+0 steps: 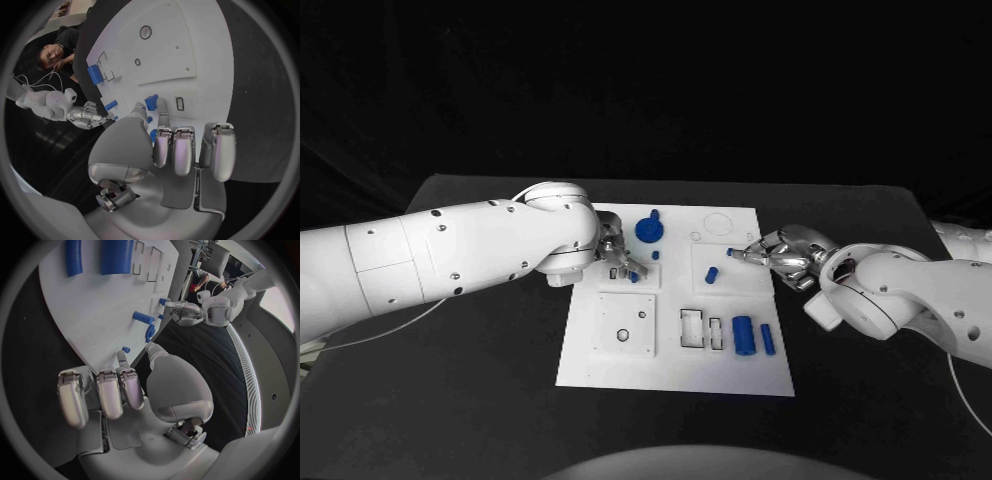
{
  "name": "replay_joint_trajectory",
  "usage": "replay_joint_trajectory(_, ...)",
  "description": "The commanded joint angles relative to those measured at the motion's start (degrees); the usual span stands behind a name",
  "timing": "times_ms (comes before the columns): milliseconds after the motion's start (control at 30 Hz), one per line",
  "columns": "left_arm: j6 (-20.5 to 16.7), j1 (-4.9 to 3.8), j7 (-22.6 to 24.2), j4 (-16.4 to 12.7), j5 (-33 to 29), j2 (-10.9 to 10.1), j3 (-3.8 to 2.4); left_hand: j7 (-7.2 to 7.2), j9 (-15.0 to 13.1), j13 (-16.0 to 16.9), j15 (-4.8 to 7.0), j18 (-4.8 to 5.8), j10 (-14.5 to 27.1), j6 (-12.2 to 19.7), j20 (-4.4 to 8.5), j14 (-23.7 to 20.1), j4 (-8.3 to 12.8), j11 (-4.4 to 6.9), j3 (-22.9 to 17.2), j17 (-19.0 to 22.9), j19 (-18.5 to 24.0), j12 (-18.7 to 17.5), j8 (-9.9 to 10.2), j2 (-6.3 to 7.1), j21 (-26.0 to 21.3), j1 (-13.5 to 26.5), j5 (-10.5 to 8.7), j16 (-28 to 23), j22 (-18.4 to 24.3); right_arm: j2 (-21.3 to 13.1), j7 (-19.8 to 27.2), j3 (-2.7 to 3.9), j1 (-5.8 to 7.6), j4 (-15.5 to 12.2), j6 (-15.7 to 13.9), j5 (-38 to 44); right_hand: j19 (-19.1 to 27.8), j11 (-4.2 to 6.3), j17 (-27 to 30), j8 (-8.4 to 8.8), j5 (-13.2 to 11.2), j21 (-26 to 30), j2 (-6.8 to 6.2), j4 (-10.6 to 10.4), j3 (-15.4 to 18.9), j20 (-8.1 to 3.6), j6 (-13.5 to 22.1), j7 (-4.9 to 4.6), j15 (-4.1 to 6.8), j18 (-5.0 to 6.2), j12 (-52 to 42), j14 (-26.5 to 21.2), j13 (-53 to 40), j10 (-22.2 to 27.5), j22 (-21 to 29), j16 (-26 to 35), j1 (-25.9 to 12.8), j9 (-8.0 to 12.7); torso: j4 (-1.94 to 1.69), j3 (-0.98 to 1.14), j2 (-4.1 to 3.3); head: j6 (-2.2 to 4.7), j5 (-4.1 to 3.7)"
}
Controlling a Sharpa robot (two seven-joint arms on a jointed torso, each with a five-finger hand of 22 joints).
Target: Assemble the parts on the task board
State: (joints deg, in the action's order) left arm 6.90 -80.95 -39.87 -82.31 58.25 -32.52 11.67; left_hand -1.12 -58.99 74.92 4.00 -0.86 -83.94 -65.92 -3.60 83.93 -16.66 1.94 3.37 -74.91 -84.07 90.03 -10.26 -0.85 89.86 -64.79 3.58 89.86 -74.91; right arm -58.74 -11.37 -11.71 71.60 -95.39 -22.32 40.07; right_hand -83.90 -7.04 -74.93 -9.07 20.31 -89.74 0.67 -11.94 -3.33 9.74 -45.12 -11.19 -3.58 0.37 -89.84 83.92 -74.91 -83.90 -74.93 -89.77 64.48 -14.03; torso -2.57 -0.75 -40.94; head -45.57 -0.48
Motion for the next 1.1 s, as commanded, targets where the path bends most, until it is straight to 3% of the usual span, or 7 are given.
replay_joint_trajectory(33,1.2,-0.02,-1.9,0.2,-0.5,0.2,0.01,-0.12,-0.1,15.1,-0.06,0.86,-6.1,0.2,0.08,6.1,0.0,0.0,-0.1,-15.1,-5.9,0.0,0.3,-0.4,0.1,-1.0,-0.2,0.1,-15.1,0.1,0.2,-0.01,-0.05,-0.1,0.3,0.5,-6.1,-0.34,-15.1,-0.24,-0.3,-0.3,0.46,0.0,0.5,0.35,0.2,-0.3,-0.32,-0.37,-0.2,6.1,-15.1,-6.1,-15.1,-0.2,-0.1,0.1,0.02,0.0,-0.01,0.07,0.01)
replay_joint_trajectory(267,0.8,0.0,-1.9,0.4,-0.5,0.4,0.04,-0.11,-0.1,15.1,-0.04,0.86,-6.1,0.3,0.09,6.1,0.0,0.01,-0.1,-15.1,-5.9,0.0,0.4,-1.02,0.1,-1.8,-0.21,0.1,-15.1,0.1,0.3,-0.01,-0.05,0.0,0.3,0.5,-6.1,-0.34,-15.1,-0.24,-0.3,-0.3,0.46,0.0,0.5,0.35,0.2,-0.3,-0.32,-0.37,-0.2,6.1,-15.1,-6.1,-15.1,-0.2,-0.1,0.1,-0.01,-0.01,0.0,0.04,0.0)
replay_joint_trajectory(1100,1.2,0.04,-1.3,1.7,-1.1,1.7,0.07,-0.26,-0.1,15.1,-0.07,0.86,-6.1,0.4,0.11,6.1,-0.1,-0.12,1.0,-15.1,-5.9,0.0,0.4,-1.08,0.1,-1.2,-0.28,0.1,-15.1,0.1,0.3,-0.01,-0.05,-0.1,0.3,0.5,-6.1,-0.34,-15.1,-0.24,-0.3,-0.3,0.46,0.0,0.5,0.35,0.2,-0.3,-0.32,-0.37,-0.2,6.1,-15.1,-6.1,-15.1,-0.2,-0.1,0.1,0.04,-0.01,-0.01,-0.12,-0.08)
